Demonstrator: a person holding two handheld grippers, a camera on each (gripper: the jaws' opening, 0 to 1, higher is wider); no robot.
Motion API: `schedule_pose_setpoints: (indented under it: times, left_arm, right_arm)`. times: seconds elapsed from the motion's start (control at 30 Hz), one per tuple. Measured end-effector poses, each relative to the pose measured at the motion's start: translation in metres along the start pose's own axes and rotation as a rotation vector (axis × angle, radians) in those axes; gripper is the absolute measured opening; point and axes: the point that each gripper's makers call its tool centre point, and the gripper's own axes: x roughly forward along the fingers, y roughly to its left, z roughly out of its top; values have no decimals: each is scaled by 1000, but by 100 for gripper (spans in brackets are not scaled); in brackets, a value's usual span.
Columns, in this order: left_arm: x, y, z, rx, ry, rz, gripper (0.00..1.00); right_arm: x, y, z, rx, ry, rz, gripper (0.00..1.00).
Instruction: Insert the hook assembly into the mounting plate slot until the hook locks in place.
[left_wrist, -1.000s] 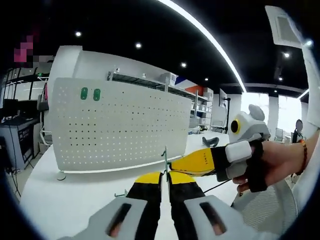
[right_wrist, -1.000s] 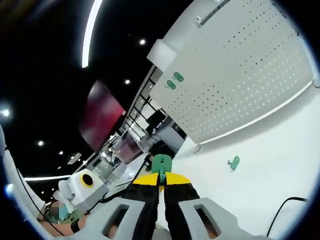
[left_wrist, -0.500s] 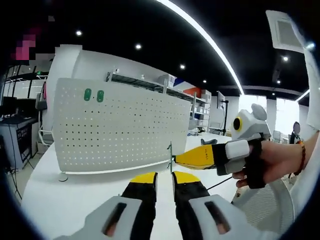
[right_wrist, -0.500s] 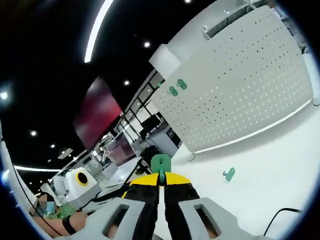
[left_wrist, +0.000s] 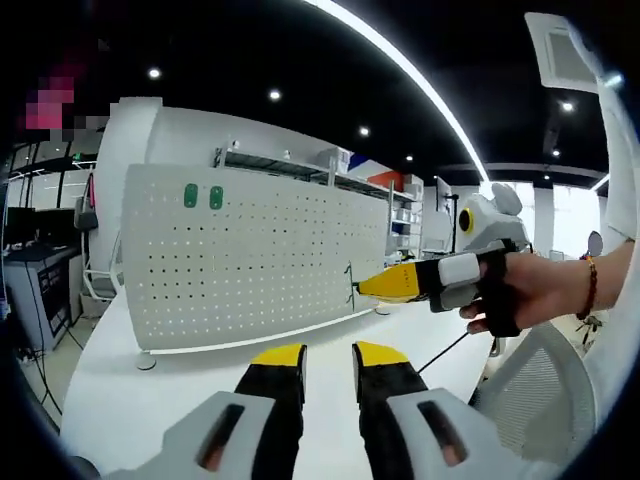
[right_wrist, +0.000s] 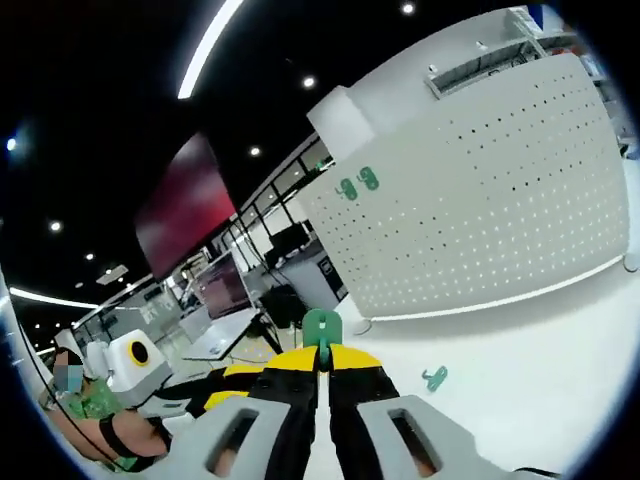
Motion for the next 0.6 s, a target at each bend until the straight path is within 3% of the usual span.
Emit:
schedule_pose_setpoints:
  times: [0.33,0.6]
  left_arm:
    - [-9,13,-4,22,35,-16,28]
    - [-11,14,-2,43,24,-49,31]
  right_arm:
    - [11,-9,14,-74,-7,-58,1]
    - [20,-17,27,-131,-26,-125,1]
